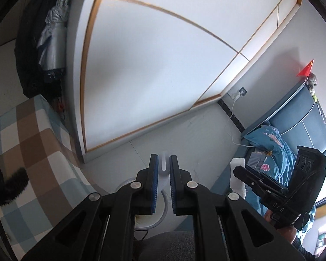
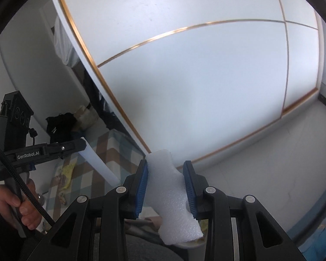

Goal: Collect trash
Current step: 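Carry the foam and clear wrapper with both grippers over the white bin, then open the right gripper over the bin while the left gripper releases its wrapper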

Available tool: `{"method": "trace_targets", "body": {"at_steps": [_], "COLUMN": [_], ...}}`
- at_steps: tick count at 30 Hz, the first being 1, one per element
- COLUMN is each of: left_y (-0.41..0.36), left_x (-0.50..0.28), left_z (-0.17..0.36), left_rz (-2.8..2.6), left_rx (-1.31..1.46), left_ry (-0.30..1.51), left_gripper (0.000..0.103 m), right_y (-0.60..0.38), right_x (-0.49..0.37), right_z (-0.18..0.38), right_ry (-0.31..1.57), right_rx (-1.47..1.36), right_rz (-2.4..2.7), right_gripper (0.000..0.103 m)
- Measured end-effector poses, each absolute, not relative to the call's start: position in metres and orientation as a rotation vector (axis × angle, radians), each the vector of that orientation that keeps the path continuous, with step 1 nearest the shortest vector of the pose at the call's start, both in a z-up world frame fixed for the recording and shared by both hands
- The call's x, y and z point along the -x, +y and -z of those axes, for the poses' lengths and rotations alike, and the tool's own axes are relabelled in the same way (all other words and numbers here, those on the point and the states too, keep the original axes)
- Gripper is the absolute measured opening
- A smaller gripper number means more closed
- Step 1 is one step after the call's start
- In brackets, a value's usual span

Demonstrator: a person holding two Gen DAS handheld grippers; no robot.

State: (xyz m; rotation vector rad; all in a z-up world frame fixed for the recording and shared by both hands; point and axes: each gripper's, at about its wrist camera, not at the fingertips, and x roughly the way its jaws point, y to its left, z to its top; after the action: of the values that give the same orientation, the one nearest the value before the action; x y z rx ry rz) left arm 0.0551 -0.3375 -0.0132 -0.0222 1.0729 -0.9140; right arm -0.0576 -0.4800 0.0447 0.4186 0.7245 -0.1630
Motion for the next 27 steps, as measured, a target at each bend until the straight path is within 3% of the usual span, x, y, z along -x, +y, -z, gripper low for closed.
{"method": "trace_targets", "body": {"at_steps": [13, 27], "left_y": [-0.400, -0.426], "left_x": [-0.068, -0.080], "left_z": [0.118, 0.159], "left_rz": [0.936, 0.937], "left_rx": [-0.131, -0.207], "left_ry": [1.343, 1.471], "left_gripper": [0.006, 0.006], "right_y": [-0.524, -0.496], "right_x": [0.047, 0.020], "right_z": [0.099, 0.205], "right_ry": [0.952, 1.141], "right_rx": [-0.690, -0.828], "right_rz": [0.190, 0.087], "right_gripper": [0.032, 0.034]}}
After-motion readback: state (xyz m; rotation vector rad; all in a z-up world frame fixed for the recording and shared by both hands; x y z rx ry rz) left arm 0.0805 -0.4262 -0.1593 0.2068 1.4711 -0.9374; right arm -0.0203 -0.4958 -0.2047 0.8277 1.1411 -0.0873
